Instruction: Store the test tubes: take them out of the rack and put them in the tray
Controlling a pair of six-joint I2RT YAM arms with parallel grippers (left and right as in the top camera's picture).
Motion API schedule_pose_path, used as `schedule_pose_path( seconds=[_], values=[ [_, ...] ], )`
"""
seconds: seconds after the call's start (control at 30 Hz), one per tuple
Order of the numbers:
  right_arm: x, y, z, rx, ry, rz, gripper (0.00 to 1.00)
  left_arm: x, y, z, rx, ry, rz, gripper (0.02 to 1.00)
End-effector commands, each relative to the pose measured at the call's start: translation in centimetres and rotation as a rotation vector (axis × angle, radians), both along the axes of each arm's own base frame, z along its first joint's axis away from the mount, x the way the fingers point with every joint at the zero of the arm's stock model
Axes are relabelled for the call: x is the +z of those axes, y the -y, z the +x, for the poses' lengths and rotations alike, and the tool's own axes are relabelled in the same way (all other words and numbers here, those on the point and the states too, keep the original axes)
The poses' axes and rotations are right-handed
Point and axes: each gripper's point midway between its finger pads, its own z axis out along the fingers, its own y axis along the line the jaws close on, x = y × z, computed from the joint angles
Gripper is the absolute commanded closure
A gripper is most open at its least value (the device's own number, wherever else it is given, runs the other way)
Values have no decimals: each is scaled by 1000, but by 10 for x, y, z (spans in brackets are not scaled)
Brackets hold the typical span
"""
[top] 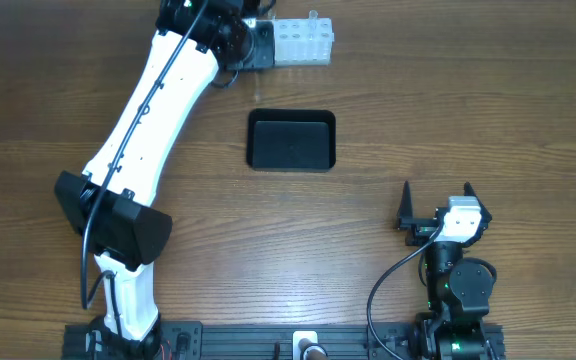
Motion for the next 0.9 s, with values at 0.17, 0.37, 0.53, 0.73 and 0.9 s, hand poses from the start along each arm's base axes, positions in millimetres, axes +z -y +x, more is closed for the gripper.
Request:
schedule_pose_path(
  seconds=[0.17, 0.37, 0.53, 0.73, 0.9],
  values=[
    [-2, -2, 0, 12, 0, 3, 9, -7, 4, -42, 46, -190, -67, 980],
    [-2, -2, 0, 12, 0, 3, 7, -36, -2, -73, 43, -368, 20, 978],
    [-2, -2, 0, 12, 0, 3, 7, -53, 1, -77, 24, -419, 52, 980],
    [-2, -2, 0, 12, 0, 3, 9, -59, 0, -75, -14, -454, 89, 978],
    [-2, -2, 0, 11, 0, 3, 7, -67, 7, -63, -15, -449, 87, 980]
  ],
)
